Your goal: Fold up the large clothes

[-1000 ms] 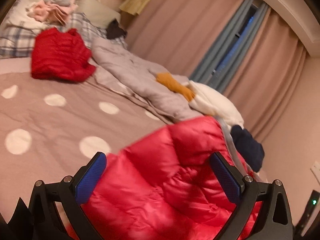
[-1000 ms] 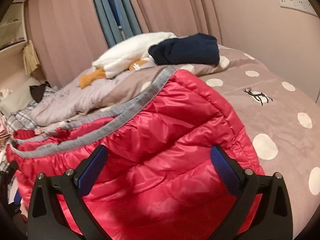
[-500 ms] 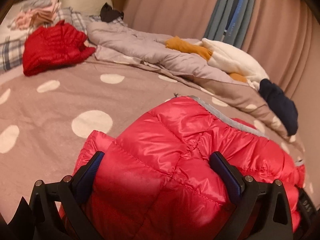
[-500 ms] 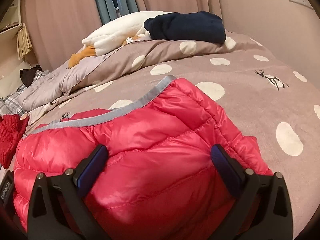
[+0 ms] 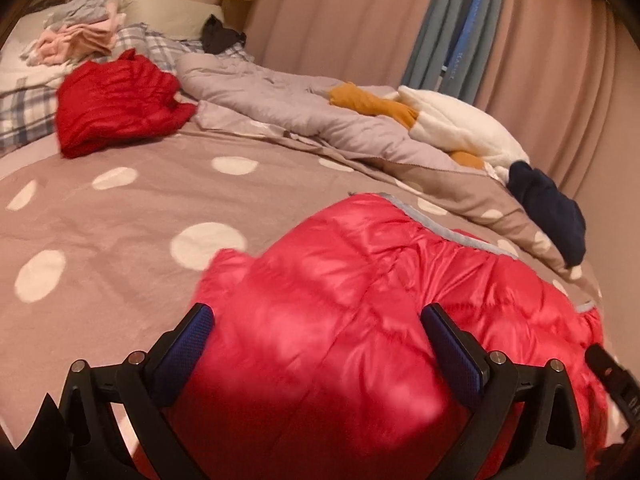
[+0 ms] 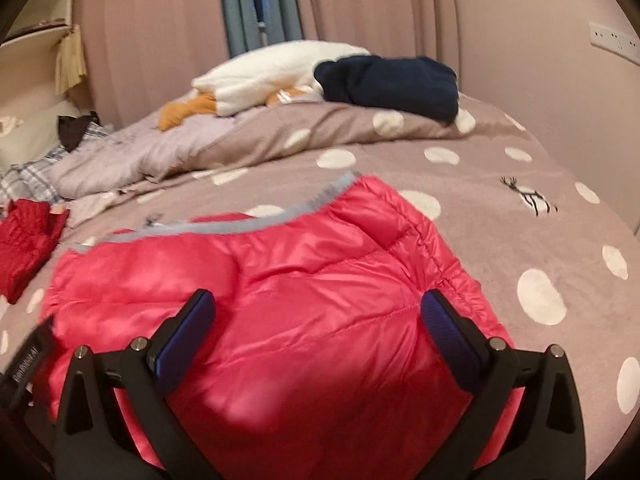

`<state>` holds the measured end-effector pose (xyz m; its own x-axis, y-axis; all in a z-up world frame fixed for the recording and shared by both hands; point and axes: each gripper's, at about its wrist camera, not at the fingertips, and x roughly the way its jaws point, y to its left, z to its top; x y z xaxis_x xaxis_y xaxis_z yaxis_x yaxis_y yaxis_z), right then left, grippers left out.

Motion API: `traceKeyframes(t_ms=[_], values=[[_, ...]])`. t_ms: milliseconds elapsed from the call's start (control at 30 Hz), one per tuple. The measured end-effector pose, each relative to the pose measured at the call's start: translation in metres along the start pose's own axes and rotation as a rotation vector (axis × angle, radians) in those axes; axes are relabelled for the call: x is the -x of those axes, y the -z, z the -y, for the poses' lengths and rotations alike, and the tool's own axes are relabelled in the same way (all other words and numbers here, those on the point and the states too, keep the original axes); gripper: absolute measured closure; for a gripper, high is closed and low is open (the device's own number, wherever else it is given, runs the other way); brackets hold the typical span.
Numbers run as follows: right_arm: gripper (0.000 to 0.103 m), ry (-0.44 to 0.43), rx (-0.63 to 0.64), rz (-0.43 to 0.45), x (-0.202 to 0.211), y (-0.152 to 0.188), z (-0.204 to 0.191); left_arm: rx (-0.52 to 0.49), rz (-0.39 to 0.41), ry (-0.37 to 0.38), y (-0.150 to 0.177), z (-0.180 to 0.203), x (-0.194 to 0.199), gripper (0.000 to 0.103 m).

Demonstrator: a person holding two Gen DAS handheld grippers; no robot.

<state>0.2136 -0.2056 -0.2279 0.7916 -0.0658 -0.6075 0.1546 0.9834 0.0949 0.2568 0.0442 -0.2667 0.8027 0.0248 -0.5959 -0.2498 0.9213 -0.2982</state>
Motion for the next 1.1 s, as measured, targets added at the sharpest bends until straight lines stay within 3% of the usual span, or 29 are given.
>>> traceKeyframes(t_ms=[200,433,633,833,967,1033,1100], values=[[0.000,-0.043,0.034,0.028,0.034,0.001,-0.013,0.200,-0.051,0.059,0.010,-0.040,0.020,0.001],[0.000,-0.059,0.033,0.050,0.053,0.007,-0.020,0.277,-0.005,-0.015,0.010,-0.070,0.039,0.001],[0.000,-0.111,0.007,0.005,0.056,0.007,-0.027,0.382,-0.121,0.017,0.018,-0.094,0.029,0.001],[0.000,-0.140,0.030,-0.026,0.064,0.007,-0.036,0.517,-0.349,0.230,0.042,-0.091,0.010,0.001],[0.000,-0.123,0.039,-0.023,0.066,0.009,-0.039,0.532,-0.375,0.327,0.047,-0.081,0.006,0.001],[0.000,-0.111,0.028,-0.048,0.062,0.009,-0.038,0.589,-0.423,0.418,0.051,-0.080,0.000,0.001],[0.000,-0.144,-0.003,-0.072,0.058,0.009,-0.034,0.630,-0.440,0.459,0.052,-0.083,-0.002,0.001]])
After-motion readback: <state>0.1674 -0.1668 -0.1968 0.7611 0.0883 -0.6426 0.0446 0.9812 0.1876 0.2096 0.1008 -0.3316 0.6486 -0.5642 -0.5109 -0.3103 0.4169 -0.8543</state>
